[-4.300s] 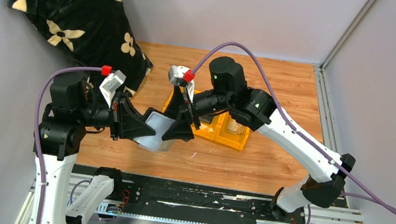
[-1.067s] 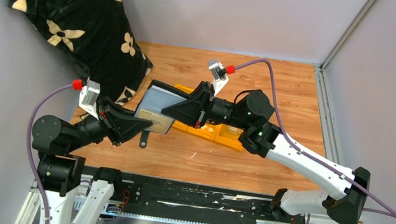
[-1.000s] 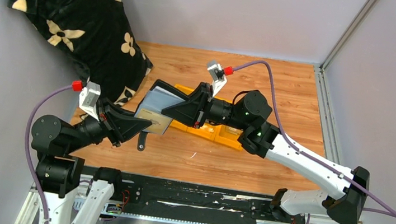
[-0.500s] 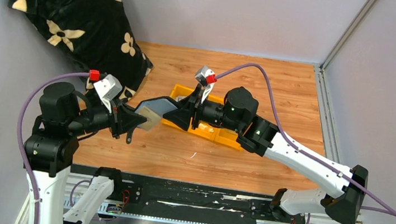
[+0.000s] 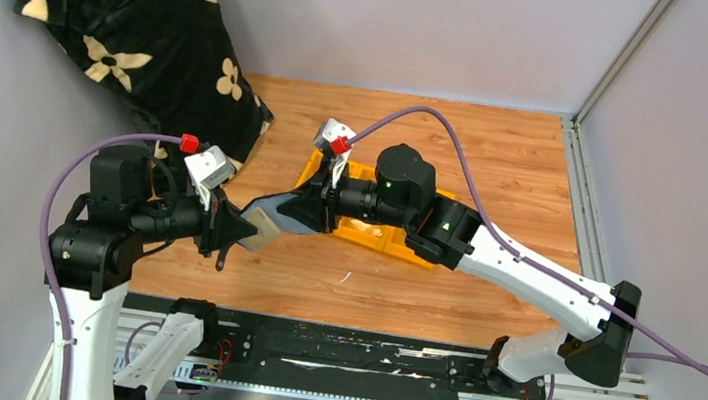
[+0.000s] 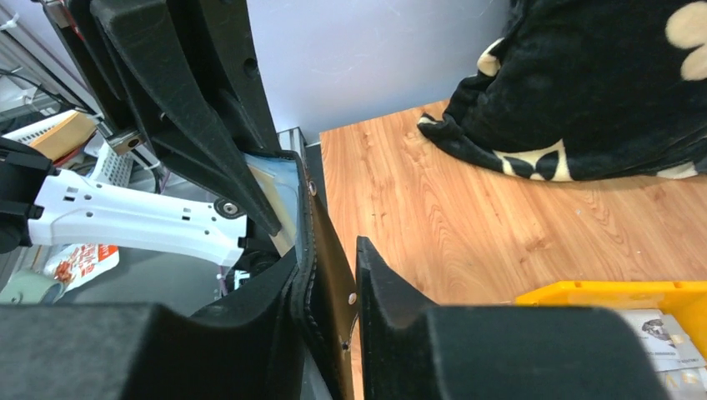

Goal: Take the credit cards out of the card holder
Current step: Remove the credit card from the card holder.

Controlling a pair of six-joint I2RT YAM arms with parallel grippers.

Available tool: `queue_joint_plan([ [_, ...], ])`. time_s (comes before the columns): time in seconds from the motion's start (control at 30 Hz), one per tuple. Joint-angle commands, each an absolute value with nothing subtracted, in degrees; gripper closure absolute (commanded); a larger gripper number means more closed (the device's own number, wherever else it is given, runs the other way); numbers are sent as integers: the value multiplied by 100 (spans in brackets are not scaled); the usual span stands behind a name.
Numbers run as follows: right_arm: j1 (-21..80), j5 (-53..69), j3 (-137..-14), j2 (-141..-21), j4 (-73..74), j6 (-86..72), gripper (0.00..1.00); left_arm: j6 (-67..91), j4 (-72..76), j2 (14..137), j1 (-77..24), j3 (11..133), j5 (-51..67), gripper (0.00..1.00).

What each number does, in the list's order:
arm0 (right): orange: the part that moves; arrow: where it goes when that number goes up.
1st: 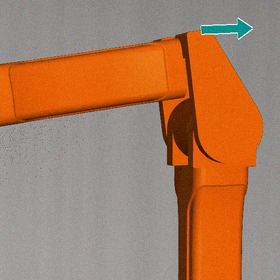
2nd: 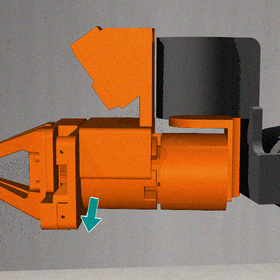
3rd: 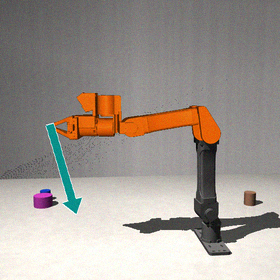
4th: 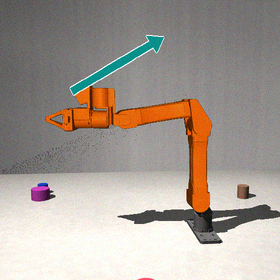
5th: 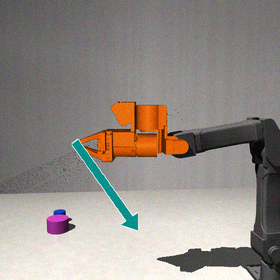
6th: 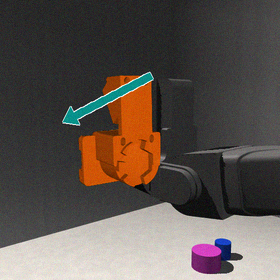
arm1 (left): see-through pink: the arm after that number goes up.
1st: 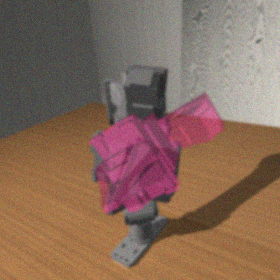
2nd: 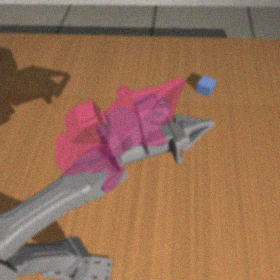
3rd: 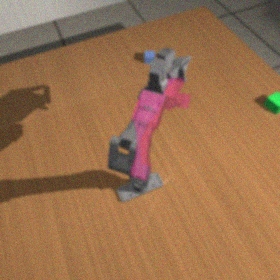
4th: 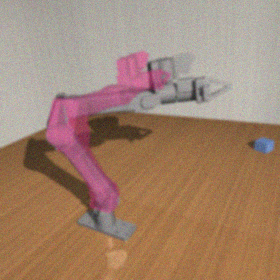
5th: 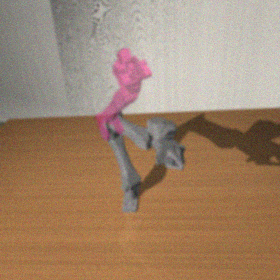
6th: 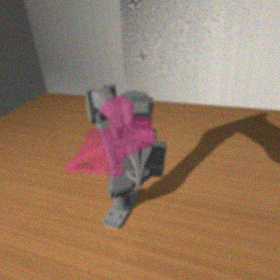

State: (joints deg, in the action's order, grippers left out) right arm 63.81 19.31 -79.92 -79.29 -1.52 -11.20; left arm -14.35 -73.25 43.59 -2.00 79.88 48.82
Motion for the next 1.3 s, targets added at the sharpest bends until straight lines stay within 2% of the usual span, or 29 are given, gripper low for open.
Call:
queue_joint_plan([
  [0.0, 6460, 2252, -8362, -7982, 501, -734, 78, -1617, -7466, 4380, -198, 8233, 5059, 100],
  [0.13, 6460, 2500, -8395, -7889, 607, -856, 98, -1581, -7470, 4415, -193, 8337, 5271, 100],
  [0.2, 6460, 2552, -8298, -7760, 453, -1085, 100, -1576, -7479, 4422, -200, 8313, 5318, 97],
  [0.23, 6456, 2554, -8188, -7620, 259, -1233, 100, -1566, -7484, 4424, -200, 8269, 5350, 88],
  [0.33, 6456, 2366, -7606, -7184, -640, -1742, 100, -1447, -7480, 4385, -197, 8078, 5401, 33],
  [0.4, 6452, 2282, -7275, -6917, -1105, -2091, 100, -1236, -7398, 4311, -194, 7952, 5460, 15],
  [0.43, 6451, 2279, -7164, -6816, -1265, -2207, 100, -1075, -7275, 4201, -193, 7868, 5478, 12],
  [0.57, 6451, 2322, -6977, -6618, -1661, -2599, 100, -413, -6478, 3707, -194, 7650, 5724, 5],
  [0.77, 6451, 2392, -6900, -6508, -1888, -2901, 100, 829, -5215, 3143, -198, 7347, 5827, 4],
  [0.9, 6451, 2442, -6825, -6416, -1928, -2980, 100, 1227, -4720, 3037, -193, 7265, 5897, 7],
  [1.13, 6451, 2618, -6659, -6173, -1993, -2966, 100, 1709, -4298, 3054, -200, 7217, 6127, 20],
  [1.27, 6451, 2786, -6742, -6140, -1853, -2833, 100, 1906, -4096, 3025, -193, 7205, 6101, 19],
])
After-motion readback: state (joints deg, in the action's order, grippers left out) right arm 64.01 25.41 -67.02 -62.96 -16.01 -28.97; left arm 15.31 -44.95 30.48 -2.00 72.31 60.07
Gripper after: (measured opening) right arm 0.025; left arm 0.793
